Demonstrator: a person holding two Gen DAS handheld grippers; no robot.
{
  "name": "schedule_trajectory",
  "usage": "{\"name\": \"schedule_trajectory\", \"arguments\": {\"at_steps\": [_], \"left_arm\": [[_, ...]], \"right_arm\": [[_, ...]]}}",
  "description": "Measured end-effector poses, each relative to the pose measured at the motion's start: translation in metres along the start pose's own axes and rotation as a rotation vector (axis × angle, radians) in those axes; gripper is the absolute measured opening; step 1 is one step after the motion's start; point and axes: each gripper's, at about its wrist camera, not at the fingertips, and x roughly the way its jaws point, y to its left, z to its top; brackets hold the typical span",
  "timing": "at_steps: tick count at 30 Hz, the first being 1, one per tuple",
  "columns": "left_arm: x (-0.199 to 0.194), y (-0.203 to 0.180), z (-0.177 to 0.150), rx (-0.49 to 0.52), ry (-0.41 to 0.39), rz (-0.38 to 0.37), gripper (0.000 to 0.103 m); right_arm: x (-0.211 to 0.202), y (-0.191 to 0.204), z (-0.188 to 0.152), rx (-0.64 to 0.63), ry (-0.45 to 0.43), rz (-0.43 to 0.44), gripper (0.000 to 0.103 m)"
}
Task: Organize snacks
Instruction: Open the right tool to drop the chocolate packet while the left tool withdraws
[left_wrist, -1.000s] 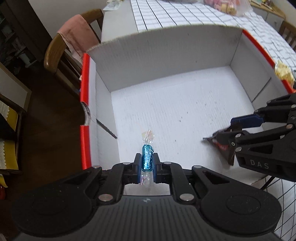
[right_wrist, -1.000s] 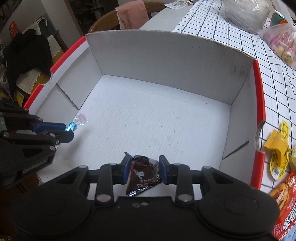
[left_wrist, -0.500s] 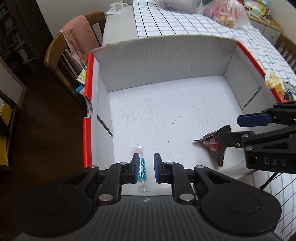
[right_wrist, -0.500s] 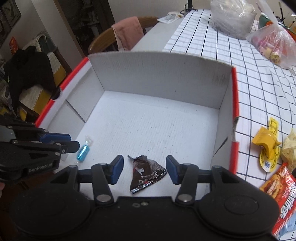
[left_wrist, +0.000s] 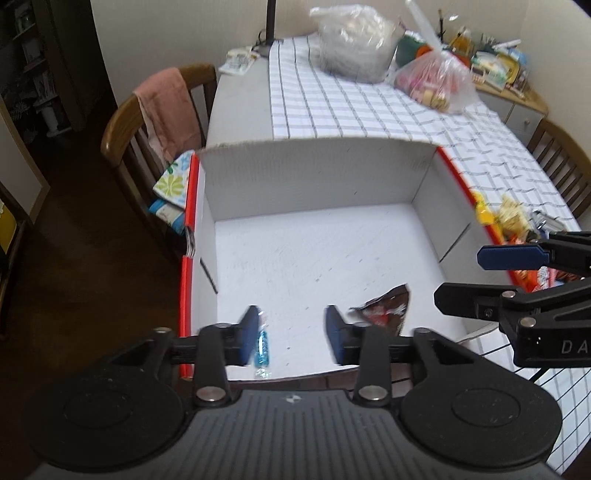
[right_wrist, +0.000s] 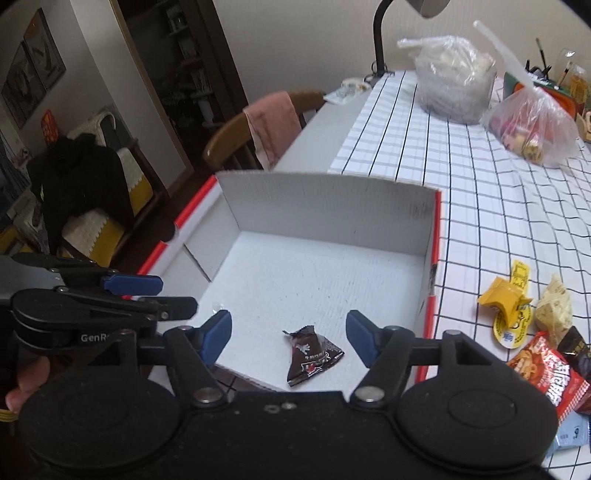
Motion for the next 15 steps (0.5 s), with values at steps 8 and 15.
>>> {"name": "schedule_trajectory", "arguments": {"at_steps": [8, 15], "left_arm": [[-0.031, -0.020, 0.001, 0.009, -0.094, -0.028, 0.058], [-0.050, -0.046, 0.000, 0.026, -0.157, -0.046, 0.061]], "right_arm": [[-0.042, -0.008, -0.007, 0.003, -0.091, 0.006, 0.082], [-0.076, -0.019, -0.020, 0.004, -0.179, -0.017, 0.093]]}}
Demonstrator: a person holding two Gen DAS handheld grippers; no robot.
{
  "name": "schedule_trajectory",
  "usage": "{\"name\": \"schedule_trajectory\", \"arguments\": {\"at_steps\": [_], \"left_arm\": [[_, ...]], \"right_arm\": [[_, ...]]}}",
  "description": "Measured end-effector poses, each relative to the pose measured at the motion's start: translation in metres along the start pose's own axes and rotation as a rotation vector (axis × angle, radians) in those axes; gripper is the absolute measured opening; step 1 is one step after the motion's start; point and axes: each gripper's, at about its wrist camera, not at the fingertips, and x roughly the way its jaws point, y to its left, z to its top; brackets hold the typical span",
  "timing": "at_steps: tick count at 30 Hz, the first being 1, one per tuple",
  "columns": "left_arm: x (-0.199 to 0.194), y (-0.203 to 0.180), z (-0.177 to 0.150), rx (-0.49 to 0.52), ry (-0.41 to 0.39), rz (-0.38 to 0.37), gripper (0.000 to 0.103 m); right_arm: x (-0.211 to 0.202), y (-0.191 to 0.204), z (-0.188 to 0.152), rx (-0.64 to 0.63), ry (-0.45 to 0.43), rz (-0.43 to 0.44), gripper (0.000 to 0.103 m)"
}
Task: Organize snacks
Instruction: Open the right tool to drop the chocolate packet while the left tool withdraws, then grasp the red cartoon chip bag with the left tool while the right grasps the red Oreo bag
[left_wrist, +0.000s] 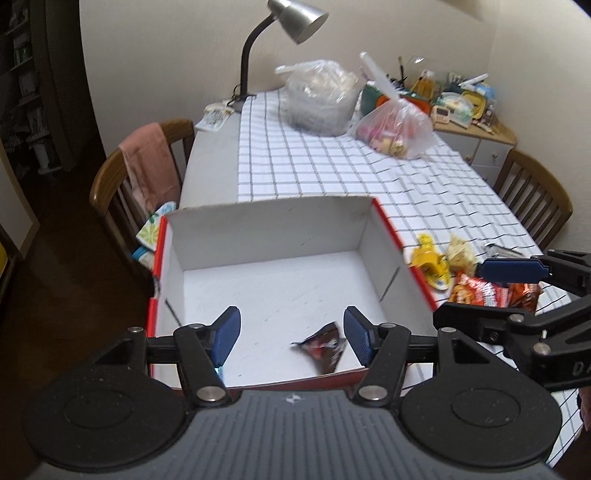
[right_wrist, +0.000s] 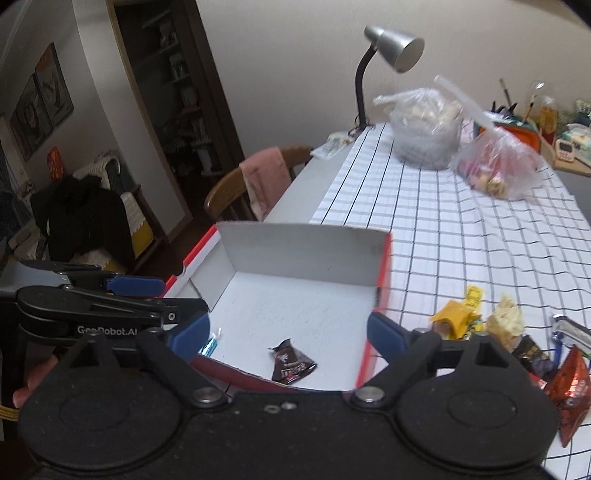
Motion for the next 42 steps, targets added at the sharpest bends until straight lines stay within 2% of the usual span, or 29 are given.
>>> {"name": "schedule_trajectory", "arguments": {"at_steps": [2, 6, 13, 24, 32, 37, 42], "left_arm": [[-0.003, -0.009, 0.001, 0.002, -0.016, -0.011, 0.062], [-0.009, -0.030, 0.000, 0.011, -0.051, -0.025, 0.074], [-0.007, -0.065, 0.000, 0.012, -0.086, -0.055, 0.077], [0.013, -0.137, -0.004, 0.030, -0.085, -0.118, 0.080], [0.041, -0.178, -0.003, 0.013, -0.018, -0.139, 0.080], [0.069, -0.199, 0.000, -0.041, 0.072, -0.137, 0.080], [0.100, -0.214, 0.003, -0.115, 0.157, -0.102, 0.080]], "right_arm": [[-0.009, -0.006, -0.003, 0.001, -0.017, -0.001, 0.094], [-0.024, -0.018, -0.008, 0.004, -0.039, -0.003, 0.100], [-0.047, -0.045, -0.019, -0.012, -0.064, -0.043, 0.103], [-0.084, -0.105, -0.047, -0.038, -0.080, -0.087, 0.103], [-0.096, -0.161, -0.069, -0.052, -0.069, -0.182, 0.103], [-0.095, -0.195, -0.078, -0.063, -0.032, -0.191, 0.103], [-0.087, -0.223, -0.084, -0.089, 0.025, -0.188, 0.103]]}}
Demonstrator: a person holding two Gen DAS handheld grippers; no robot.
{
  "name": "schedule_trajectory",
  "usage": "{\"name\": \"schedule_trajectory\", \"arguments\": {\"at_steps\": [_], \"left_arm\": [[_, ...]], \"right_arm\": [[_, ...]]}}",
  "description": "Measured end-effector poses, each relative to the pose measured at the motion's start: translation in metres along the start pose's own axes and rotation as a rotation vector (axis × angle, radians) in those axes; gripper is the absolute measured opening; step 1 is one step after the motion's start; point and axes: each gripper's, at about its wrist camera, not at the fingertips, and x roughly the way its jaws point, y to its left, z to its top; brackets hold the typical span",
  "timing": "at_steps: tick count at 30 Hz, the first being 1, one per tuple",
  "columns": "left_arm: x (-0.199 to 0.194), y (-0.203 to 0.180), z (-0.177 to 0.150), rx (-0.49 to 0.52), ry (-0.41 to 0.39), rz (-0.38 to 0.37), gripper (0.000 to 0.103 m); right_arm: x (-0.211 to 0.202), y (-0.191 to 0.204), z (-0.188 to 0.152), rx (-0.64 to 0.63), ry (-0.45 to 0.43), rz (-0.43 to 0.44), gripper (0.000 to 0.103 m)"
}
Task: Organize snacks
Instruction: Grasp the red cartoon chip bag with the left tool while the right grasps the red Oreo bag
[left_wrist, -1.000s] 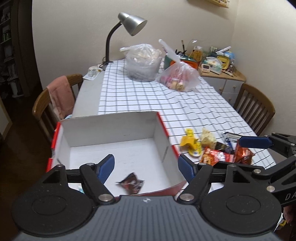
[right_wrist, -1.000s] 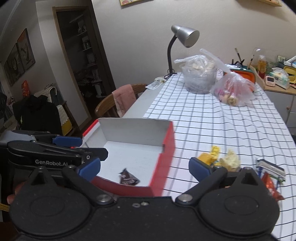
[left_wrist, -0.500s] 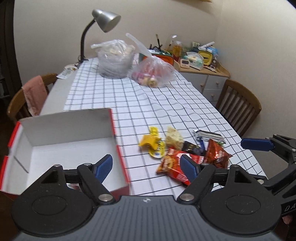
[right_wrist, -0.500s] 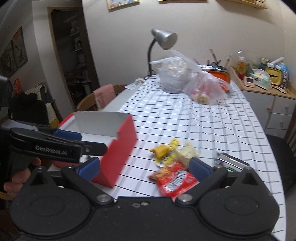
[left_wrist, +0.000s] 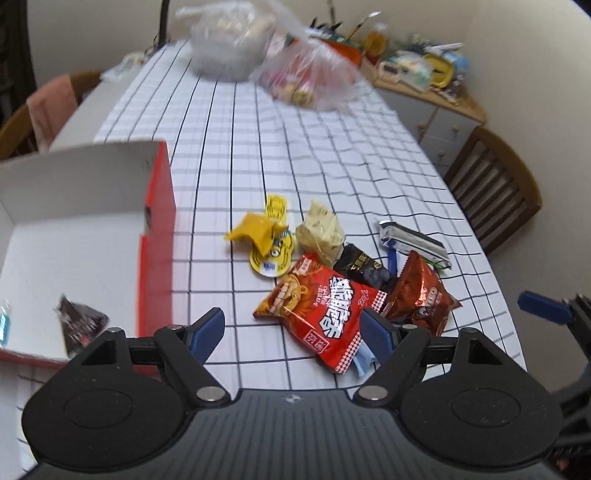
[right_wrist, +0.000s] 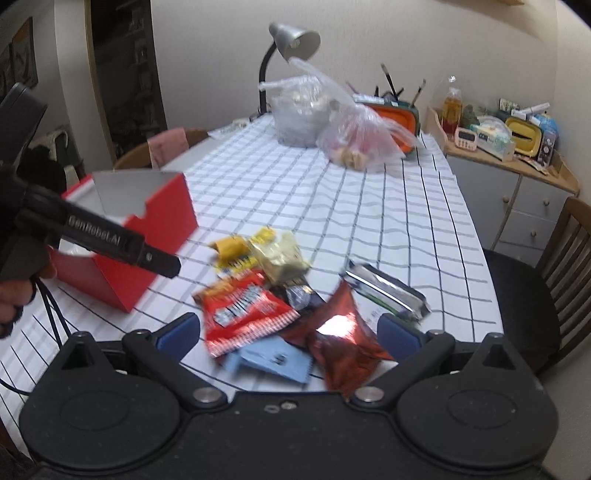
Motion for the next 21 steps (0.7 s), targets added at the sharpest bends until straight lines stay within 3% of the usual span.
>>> {"name": "schedule_trajectory", "arguments": {"at_steps": [4, 12, 21], "left_arm": [[0.025, -0.004, 0.006, -0.084, 0.064, 0.019, 0.080], [0.082, 0.004, 0.023, -0.383, 0.216, 0.033, 0.080], [0.115, 0.005, 0.031, -0.544, 0.266, 0.077, 0.080]], "right_arm": [[0.010, -0.020, -0.005, 0.026, 0.043, 0.009, 0.102], [0.024, -0.044, -0.011, 0.011, 0.074, 0.033, 0.102], [0.054, -0.050, -0.011, -0.070, 0.136, 0.083, 0.099]]}}
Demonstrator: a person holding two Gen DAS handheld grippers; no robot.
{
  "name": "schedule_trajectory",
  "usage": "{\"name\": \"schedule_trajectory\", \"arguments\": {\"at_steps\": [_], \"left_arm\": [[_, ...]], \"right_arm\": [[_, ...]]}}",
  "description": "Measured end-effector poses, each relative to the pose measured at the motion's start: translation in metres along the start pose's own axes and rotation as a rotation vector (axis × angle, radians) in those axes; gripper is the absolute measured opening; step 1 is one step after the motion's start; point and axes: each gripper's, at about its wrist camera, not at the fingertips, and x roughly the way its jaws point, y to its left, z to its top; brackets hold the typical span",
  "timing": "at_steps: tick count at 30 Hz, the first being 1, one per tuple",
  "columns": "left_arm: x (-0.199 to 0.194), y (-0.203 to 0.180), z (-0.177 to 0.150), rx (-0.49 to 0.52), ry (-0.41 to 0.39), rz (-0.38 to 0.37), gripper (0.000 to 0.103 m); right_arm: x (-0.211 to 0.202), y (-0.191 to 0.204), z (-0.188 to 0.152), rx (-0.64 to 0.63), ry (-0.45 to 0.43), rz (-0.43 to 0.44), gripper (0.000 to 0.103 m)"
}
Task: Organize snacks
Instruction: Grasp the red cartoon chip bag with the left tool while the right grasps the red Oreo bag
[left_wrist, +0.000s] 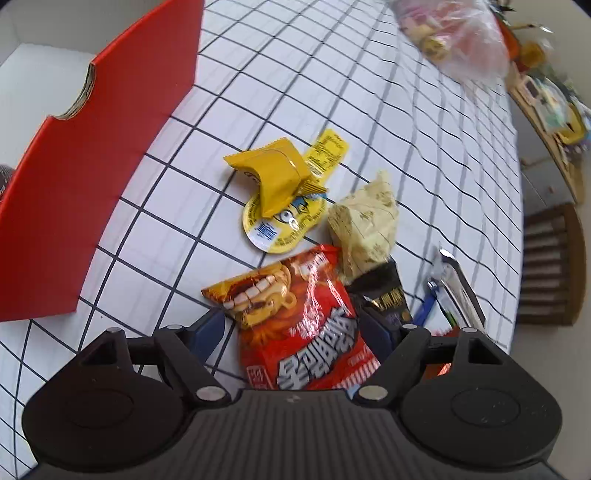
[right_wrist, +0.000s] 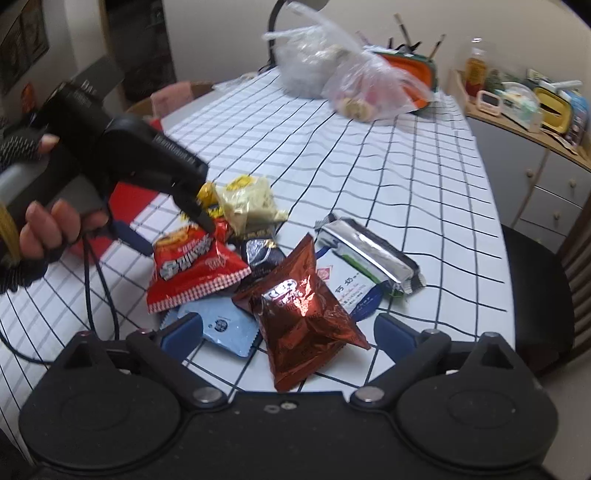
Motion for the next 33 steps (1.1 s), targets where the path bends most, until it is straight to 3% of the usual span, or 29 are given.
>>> {"name": "schedule_trajectory", "arguments": {"at_steps": [8, 14, 19, 26, 33], "left_arm": [[0.018, -0.004, 0.003, -0.042, 0.011, 0.036, 0.080], [0.021, -0.007, 0.000, -0.001, 0.010, 0.056, 0.080], [0.020, -0.009, -0.002, 0.042, 0.008, 0.062, 0.078], [0.017, -0.008, -0.004, 0.076, 0.004, 0.062, 0.069], [0.010, 0.001, -0.009, 0.094, 0.000, 0.047, 0.068]], "right_arm": [[0.031, -0.002, 0.009, -0.089, 0.057, -0.009, 0.089], [0.047, 0.002, 0.015, -0.155, 0.053, -0.039, 0.085], [0.055, -0.001, 0.020, -0.150, 0.074, -0.004, 0.079], [0.054, -0.005, 0.022, -0.117, 0.105, 0.074, 0.053], [0.045, -0.002, 0.021, -0.101, 0.092, 0.065, 0.039]]}}
